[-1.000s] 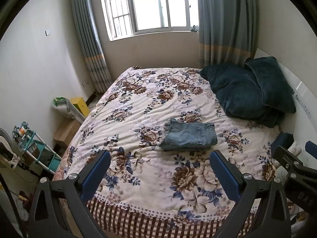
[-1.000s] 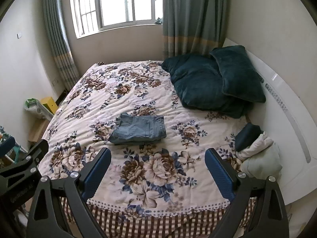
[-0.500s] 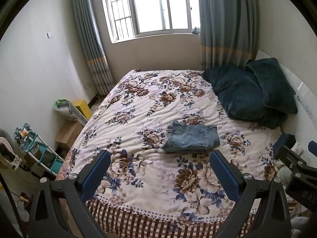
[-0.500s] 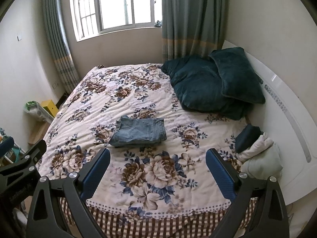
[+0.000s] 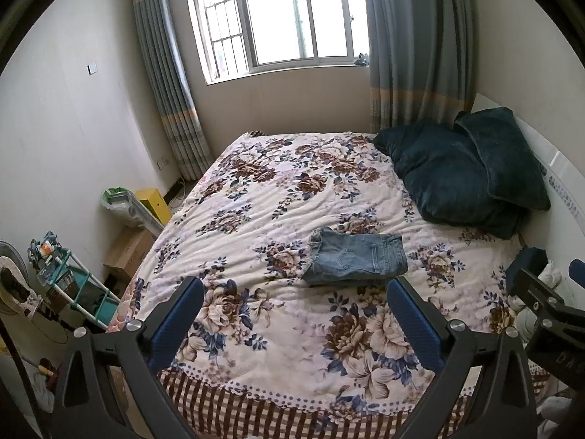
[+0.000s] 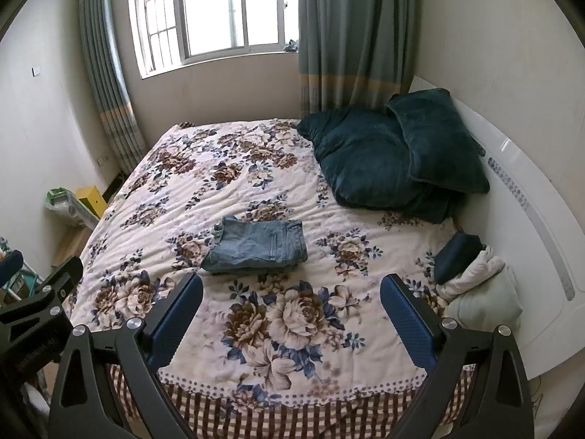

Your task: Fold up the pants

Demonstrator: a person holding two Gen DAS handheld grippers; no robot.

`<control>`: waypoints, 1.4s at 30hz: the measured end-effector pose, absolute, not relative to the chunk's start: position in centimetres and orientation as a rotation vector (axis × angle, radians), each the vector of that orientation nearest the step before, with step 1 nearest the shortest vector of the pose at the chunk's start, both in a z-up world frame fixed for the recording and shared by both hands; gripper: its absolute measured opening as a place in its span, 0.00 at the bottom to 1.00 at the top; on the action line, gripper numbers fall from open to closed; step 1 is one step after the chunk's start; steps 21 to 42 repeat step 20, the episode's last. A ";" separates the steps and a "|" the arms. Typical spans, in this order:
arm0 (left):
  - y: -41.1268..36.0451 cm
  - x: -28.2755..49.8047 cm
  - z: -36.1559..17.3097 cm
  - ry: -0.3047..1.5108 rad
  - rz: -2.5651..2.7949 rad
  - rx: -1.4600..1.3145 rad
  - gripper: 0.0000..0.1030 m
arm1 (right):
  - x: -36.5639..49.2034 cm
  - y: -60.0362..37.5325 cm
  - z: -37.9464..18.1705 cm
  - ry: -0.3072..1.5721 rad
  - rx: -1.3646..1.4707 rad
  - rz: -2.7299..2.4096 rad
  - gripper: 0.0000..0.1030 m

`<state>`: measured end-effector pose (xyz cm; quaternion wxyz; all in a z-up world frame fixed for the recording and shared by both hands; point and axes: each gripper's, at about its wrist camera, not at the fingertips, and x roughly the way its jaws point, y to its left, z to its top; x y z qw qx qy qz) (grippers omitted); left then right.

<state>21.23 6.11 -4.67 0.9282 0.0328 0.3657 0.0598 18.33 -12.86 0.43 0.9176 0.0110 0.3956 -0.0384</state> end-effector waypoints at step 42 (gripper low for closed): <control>5.6 21.2 -4.7 0.736 0.119 0.076 1.00 | 18.2 -13.1 -0.2 0.823 0.027 -0.080 0.97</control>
